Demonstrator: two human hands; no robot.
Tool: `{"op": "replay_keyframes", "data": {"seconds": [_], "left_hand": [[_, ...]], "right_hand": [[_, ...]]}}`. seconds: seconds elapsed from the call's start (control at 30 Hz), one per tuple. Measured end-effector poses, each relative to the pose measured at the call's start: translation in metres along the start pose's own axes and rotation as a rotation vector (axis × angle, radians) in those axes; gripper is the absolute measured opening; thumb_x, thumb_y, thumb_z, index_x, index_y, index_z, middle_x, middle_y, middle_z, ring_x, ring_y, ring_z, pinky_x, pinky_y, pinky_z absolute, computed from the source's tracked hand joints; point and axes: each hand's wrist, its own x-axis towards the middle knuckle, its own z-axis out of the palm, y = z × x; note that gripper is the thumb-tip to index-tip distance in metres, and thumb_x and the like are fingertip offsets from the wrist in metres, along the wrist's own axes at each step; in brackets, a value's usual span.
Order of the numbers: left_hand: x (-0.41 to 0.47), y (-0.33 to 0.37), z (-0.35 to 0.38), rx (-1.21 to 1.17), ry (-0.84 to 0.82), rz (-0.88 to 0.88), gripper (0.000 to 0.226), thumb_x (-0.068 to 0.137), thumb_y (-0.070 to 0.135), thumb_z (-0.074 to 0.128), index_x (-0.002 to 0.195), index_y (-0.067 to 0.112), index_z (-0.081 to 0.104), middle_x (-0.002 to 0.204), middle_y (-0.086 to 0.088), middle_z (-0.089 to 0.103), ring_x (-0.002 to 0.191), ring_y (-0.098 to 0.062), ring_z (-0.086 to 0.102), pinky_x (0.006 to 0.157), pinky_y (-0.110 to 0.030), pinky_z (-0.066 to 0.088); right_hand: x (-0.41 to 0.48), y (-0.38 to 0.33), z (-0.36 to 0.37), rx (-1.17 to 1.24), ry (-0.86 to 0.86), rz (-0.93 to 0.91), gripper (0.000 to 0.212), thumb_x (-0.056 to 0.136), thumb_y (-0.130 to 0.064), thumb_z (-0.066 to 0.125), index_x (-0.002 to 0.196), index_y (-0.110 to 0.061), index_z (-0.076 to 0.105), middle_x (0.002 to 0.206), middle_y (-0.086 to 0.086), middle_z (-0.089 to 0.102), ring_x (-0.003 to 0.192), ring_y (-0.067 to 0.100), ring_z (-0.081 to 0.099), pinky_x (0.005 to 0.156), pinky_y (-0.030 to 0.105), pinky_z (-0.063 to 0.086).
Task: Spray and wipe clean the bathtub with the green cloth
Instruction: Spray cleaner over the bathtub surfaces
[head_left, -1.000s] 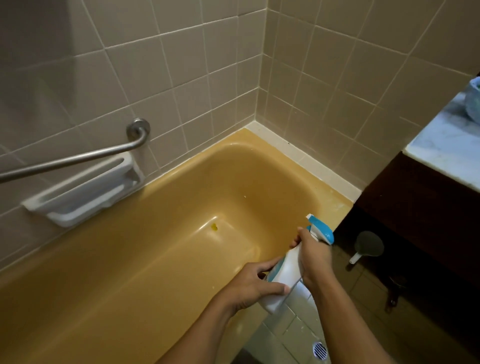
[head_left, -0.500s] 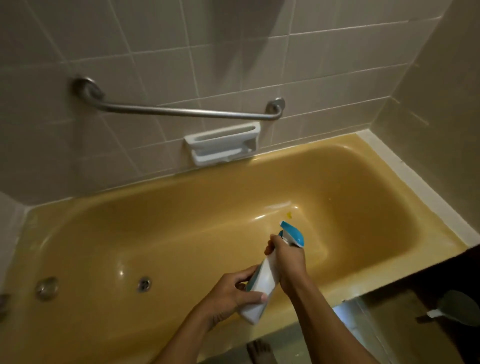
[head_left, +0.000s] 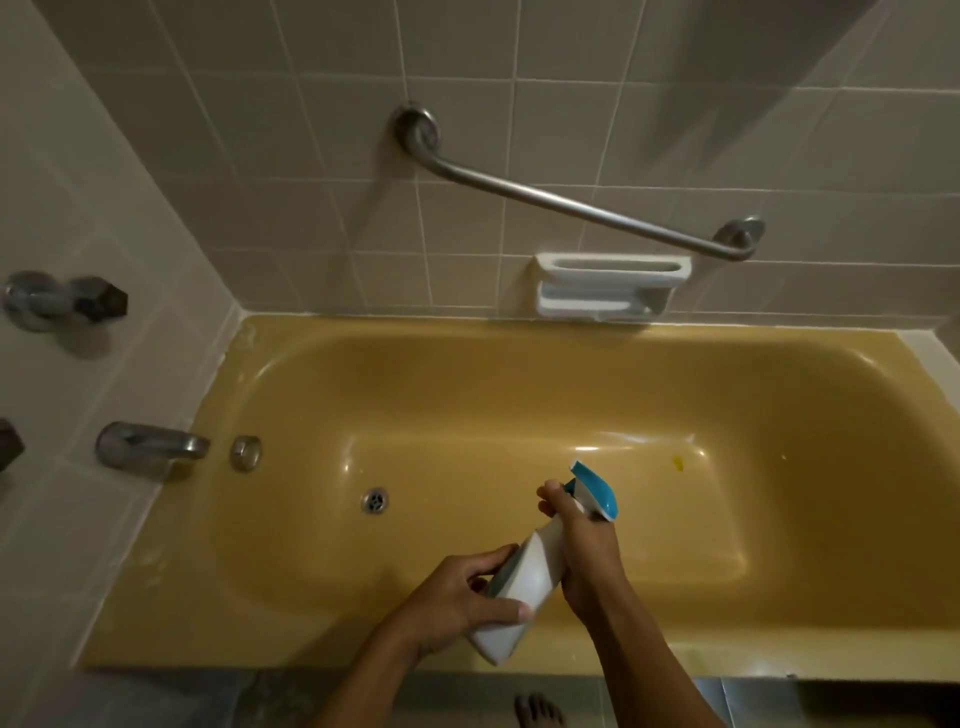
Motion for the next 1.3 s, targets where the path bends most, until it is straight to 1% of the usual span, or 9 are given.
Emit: {"op": "replay_keyframes", "data": {"seconds": [0.07, 0.27, 0.47, 0.67, 0.8, 0.93, 1.03, 1.17, 1.3], "left_hand": [[-0.005, -0.007, -0.003, -0.012, 0.008, 0.003, 0.08, 0.07, 0.042, 0.093, 0.141, 0.043, 0.055, 0.139, 0.02, 0.064, 0.127, -0.014, 0.061, 0.109, -0.038, 0.051], [-0.028, -0.022, -0.027, -0.074, 0.104, 0.024, 0.08, 0.076, 0.028, 0.091, 0.144, 0.038, 0.049, 0.138, 0.018, 0.063, 0.123, -0.011, 0.062, 0.095, -0.026, 0.055], [-0.067, -0.042, -0.069, -0.131, 0.238, 0.008, 0.076, 0.081, 0.027, 0.088, 0.146, 0.037, 0.05, 0.137, 0.016, 0.065, 0.121, -0.013, 0.064, 0.094, -0.027, 0.056], [-0.1, -0.057, -0.092, -0.184, 0.32, -0.001, 0.071, 0.081, 0.032, 0.087, 0.142, 0.042, 0.05, 0.135, 0.015, 0.065, 0.125, -0.015, 0.061, 0.092, -0.024, 0.056], [-0.115, -0.074, -0.1, -0.231, 0.376, -0.007, 0.089, 0.066, 0.051, 0.091, 0.146, 0.038, 0.053, 0.137, 0.013, 0.066, 0.127, -0.017, 0.062, 0.106, -0.04, 0.054], [-0.129, -0.084, -0.101, -0.264, 0.42, -0.017, 0.086, 0.067, 0.047, 0.091, 0.143, 0.038, 0.053, 0.137, 0.014, 0.066, 0.123, -0.012, 0.064, 0.097, -0.028, 0.056], [-0.139, -0.086, -0.096, -0.259, 0.442, -0.02, 0.073, 0.081, 0.031, 0.088, 0.144, 0.038, 0.051, 0.134, 0.017, 0.066, 0.12, -0.01, 0.064, 0.087, -0.019, 0.055], [-0.151, -0.093, -0.091, -0.315, 0.466, -0.027, 0.075, 0.077, 0.035, 0.09, 0.143, 0.036, 0.054, 0.131, 0.016, 0.068, 0.119, -0.012, 0.066, 0.093, -0.028, 0.058], [-0.167, -0.109, -0.085, -0.391, 0.464, -0.021, 0.088, 0.065, 0.046, 0.091, 0.145, 0.035, 0.055, 0.131, 0.013, 0.07, 0.119, -0.013, 0.067, 0.101, -0.037, 0.057]], "right_hand": [[-0.001, 0.003, 0.006, -0.024, -0.028, 0.005, 0.017, 0.091, -0.02, 0.075, 0.102, -0.009, 0.066, 0.1, 0.008, 0.075, 0.095, 0.02, 0.068, 0.091, 0.048, 0.053], [-0.005, 0.017, 0.053, -0.077, -0.02, 0.014, 0.008, 0.091, -0.011, 0.068, 0.085, -0.01, 0.064, 0.074, 0.009, 0.065, 0.071, 0.022, 0.06, 0.073, 0.04, 0.049], [-0.02, 0.031, 0.106, -0.155, -0.33, -0.004, 0.021, 0.091, -0.023, 0.075, 0.106, -0.009, 0.069, 0.105, 0.006, 0.075, 0.099, 0.019, 0.069, 0.089, 0.043, 0.053], [-0.036, 0.058, 0.159, -0.194, -0.243, 0.055, 0.011, 0.089, -0.014, 0.071, 0.082, -0.012, 0.064, 0.068, 0.006, 0.065, 0.07, 0.023, 0.06, 0.076, 0.042, 0.05], [-0.048, 0.068, 0.175, -0.223, -0.374, 0.014, 0.012, 0.09, -0.015, 0.072, 0.079, -0.017, 0.068, 0.081, 0.002, 0.073, 0.081, 0.02, 0.066, 0.081, 0.041, 0.051], [-0.055, 0.076, 0.182, -0.252, -0.491, 0.042, 0.014, 0.09, -0.023, 0.076, 0.099, -0.015, 0.069, 0.097, 0.001, 0.075, 0.092, 0.016, 0.07, 0.087, 0.044, 0.055], [-0.063, 0.084, 0.188, -0.297, -0.449, 0.038, 0.009, 0.093, -0.02, 0.072, 0.092, -0.013, 0.066, 0.082, 0.008, 0.07, 0.075, 0.019, 0.065, 0.074, 0.04, 0.052], [-0.072, 0.094, 0.192, -0.327, -0.407, 0.059, 0.01, 0.092, -0.017, 0.071, 0.09, -0.01, 0.063, 0.073, 0.007, 0.064, 0.064, 0.018, 0.059, 0.066, 0.035, 0.051], [-0.086, 0.102, 0.187, -0.366, -0.556, 0.046, 0.016, 0.091, -0.024, 0.076, 0.101, -0.015, 0.068, 0.092, 0.008, 0.071, 0.084, 0.019, 0.066, 0.08, 0.042, 0.054]]}}
